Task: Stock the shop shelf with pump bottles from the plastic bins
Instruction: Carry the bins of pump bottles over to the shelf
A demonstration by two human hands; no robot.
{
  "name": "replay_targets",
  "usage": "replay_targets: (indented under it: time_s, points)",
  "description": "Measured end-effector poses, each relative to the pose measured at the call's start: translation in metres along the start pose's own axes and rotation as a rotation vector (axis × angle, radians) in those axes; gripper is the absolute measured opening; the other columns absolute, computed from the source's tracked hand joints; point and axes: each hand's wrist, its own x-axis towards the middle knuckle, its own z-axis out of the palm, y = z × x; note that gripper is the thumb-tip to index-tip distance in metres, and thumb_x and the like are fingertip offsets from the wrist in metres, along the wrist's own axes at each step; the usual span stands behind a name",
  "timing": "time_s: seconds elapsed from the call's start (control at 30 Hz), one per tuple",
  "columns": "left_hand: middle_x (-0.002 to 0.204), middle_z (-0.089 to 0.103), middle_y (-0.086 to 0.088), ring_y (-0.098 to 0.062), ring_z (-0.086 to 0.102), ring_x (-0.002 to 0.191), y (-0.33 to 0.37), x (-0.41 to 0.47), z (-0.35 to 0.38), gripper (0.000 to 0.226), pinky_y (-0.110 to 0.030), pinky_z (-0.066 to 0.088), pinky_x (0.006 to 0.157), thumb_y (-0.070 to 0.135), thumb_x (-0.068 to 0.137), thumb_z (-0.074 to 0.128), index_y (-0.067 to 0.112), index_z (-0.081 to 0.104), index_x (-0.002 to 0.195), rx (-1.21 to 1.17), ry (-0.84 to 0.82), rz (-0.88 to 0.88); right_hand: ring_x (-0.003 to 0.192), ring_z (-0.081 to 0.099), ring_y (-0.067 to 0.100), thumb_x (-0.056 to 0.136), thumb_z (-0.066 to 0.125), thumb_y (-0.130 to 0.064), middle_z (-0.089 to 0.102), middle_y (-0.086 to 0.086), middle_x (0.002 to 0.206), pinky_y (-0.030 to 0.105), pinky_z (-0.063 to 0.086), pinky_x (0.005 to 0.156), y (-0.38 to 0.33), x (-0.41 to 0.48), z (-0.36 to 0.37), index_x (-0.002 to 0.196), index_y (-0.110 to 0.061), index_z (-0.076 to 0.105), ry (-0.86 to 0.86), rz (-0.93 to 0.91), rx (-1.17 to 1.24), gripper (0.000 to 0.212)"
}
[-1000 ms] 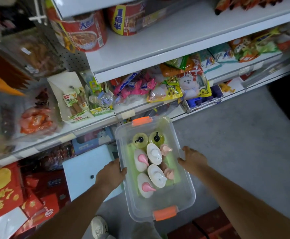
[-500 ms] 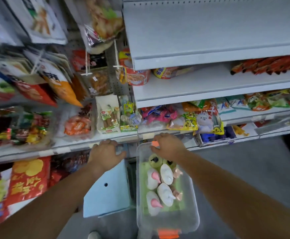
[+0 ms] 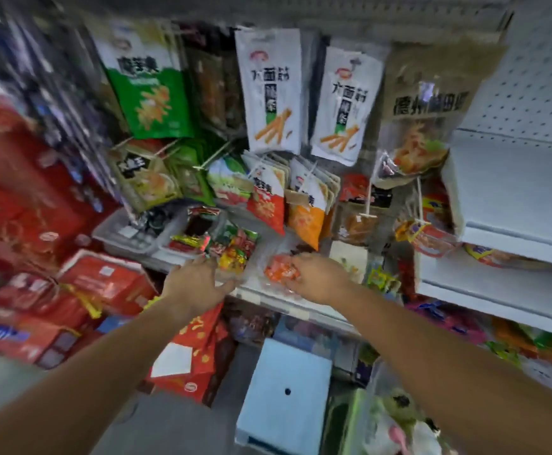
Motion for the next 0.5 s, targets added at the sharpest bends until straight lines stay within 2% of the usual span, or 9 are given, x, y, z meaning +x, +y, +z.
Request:
replay_targets:
  time_s: [0.07, 0.13, 0.23, 0.3, 0.37, 0.43, 0.5]
  points:
    - [0.127, 0.061, -0.008, -0.029, 0.058, 0.116, -0.043, -0.011, -0.012, 0.064, -0.041, 0.046, 0.094, 0.067, 0.089, 0.040, 0.018, 0.061, 0.124, -0.022, 0.022, -0.070, 0.098, 0.060, 0.028, 0.096, 0.046, -0.057, 0.059, 0.008, 0.102, 0.032, 0.040, 0.067, -0.041, 0.028, -0.011, 0.114, -0.013, 0.057, -0.008, -0.065, -0.018, 0.049]
    - [0.116, 0.065, -0.006, -0.028, 0.061, 0.108, -0.087, -0.024, -0.021, 0.067, -0.040, 0.051, 0.088, 0.073, 0.085, 0.035, 0.020, 0.064, 0.114, -0.029, 0.034, -0.142, 0.092, 0.058, 0.026, 0.095, 0.043, -0.059, 0.055, 0.006, 0.096, 0.034, 0.038, 0.065, -0.087, 0.052, -0.020, 0.104, -0.013, 0.055, -0.011, -0.126, -0.036, 0.049]
    - [0.118, 0.064, -0.005, -0.027, 0.059, 0.111, -0.150, -0.048, -0.030, 0.069, -0.040, 0.049, 0.088, 0.075, 0.086, 0.035, 0.020, 0.063, 0.116, -0.031, 0.033, -0.236, 0.081, 0.052, 0.021, 0.095, 0.044, -0.058, 0.048, -0.003, 0.082, 0.035, 0.036, 0.058, -0.156, 0.080, -0.023, 0.089, -0.020, 0.046, -0.005, -0.200, -0.075, 0.039]
    - [0.118, 0.064, -0.007, -0.028, 0.059, 0.112, -0.191, -0.064, -0.034, 0.072, -0.040, 0.048, 0.088, 0.075, 0.086, 0.034, 0.016, 0.063, 0.115, -0.039, 0.026, -0.294, 0.081, 0.052, 0.020, 0.095, 0.043, -0.059, 0.048, -0.005, 0.082, 0.036, 0.041, 0.058, -0.200, 0.097, -0.019, 0.094, -0.020, 0.051, -0.017, -0.254, -0.098, 0.040]
    - [0.116, 0.065, -0.007, -0.028, 0.060, 0.110, -0.229, -0.081, -0.040, 0.081, -0.040, 0.049, 0.088, 0.079, 0.079, 0.028, 0.015, 0.063, 0.113, -0.055, 0.024, -0.349, 0.090, 0.058, 0.021, 0.094, 0.041, -0.063, 0.059, -0.001, 0.098, 0.039, 0.052, 0.069, -0.240, 0.112, -0.015, 0.112, -0.018, 0.058, -0.033, -0.311, -0.108, 0.051]
    - [0.116, 0.065, -0.007, -0.029, 0.060, 0.110, -0.270, -0.101, -0.044, 0.084, -0.040, 0.049, 0.089, 0.081, 0.074, 0.023, 0.016, 0.063, 0.111, -0.072, 0.025, -0.405, 0.096, 0.061, 0.022, 0.094, 0.040, -0.065, 0.062, 0.003, 0.110, 0.042, 0.055, 0.077, -0.284, 0.130, -0.010, 0.119, -0.016, 0.058, -0.031, -0.373, -0.127, 0.057]
    - [0.117, 0.065, -0.007, -0.029, 0.061, 0.111, -0.312, -0.121, -0.047, 0.077, -0.039, 0.047, 0.088, 0.079, 0.080, 0.033, 0.017, 0.063, 0.114, -0.096, 0.036, -0.476, 0.099, 0.061, 0.023, 0.095, 0.039, -0.065, 0.063, 0.004, 0.115, 0.043, 0.055, 0.080, -0.331, 0.145, -0.006, 0.121, -0.016, 0.057, -0.024, -0.427, -0.135, 0.058]
